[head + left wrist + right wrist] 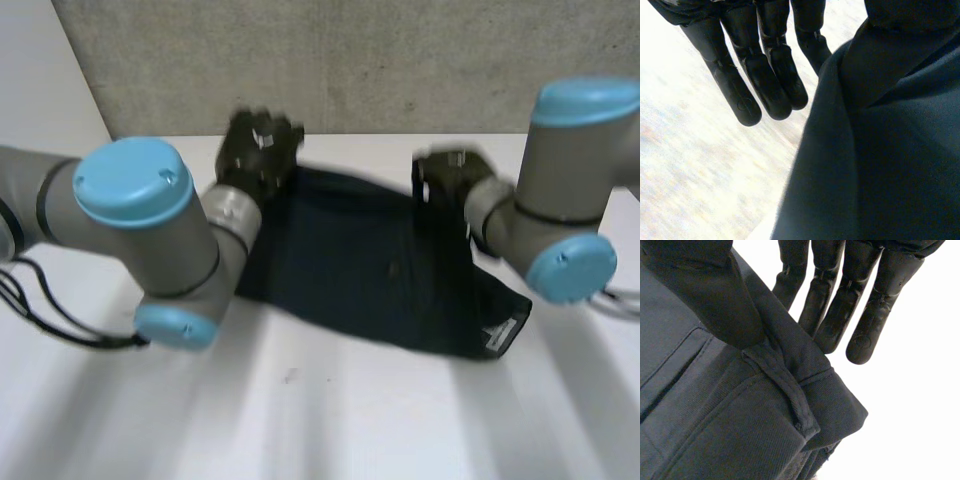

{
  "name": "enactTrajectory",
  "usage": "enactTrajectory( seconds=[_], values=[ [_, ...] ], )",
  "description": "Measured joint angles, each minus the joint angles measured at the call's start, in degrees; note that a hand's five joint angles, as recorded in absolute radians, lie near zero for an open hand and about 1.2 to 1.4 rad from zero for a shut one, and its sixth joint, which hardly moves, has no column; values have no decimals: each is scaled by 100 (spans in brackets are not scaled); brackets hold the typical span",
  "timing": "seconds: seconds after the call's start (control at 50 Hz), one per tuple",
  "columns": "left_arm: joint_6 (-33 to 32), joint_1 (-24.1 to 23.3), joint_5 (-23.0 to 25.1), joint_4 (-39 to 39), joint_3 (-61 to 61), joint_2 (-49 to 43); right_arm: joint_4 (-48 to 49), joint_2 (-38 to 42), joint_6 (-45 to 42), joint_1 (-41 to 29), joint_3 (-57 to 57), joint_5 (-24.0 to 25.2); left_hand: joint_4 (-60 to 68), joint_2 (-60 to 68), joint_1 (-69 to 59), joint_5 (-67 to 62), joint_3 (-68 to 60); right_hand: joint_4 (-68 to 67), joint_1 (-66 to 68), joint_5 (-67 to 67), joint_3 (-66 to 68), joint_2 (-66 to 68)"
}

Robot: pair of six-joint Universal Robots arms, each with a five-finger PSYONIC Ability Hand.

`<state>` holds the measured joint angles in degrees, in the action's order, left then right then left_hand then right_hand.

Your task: Fold the shorts.

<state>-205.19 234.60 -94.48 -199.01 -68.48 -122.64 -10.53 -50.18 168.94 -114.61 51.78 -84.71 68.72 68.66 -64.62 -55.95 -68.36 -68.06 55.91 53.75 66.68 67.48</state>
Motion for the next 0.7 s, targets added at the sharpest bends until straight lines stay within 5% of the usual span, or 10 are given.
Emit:
enactTrajectory(
  seconds=[0.14, 0.3, 0.52, 0.7],
  values=[
    [-260, 327, 140, -1658, 891, -11, 1999, -541, -1409, -152, -792, -3, 1, 2, 0, 0, -2, -17, 0, 27, 11, 0],
    [-231, 443, 553, -3200, 714, 641, 3771, -1221, -1814, -227, -505, 140, 1, 3, 0, 0, -2, -18, 0, 34, 80, 0],
    [114, 422, 618, -3109, -706, 1232, 3191, -1445, -1766, -306, 714, 162, 0, 3, 0, 0, -2, -17, 0, 137, 124, 0],
    [204, 174, 523, -1649, -2547, 1191, 2151, -1197, -1810, -438, 2602, 209, -124, -110, 0, 0, 63, -19, 0, 141, 124, 0]
  ],
)
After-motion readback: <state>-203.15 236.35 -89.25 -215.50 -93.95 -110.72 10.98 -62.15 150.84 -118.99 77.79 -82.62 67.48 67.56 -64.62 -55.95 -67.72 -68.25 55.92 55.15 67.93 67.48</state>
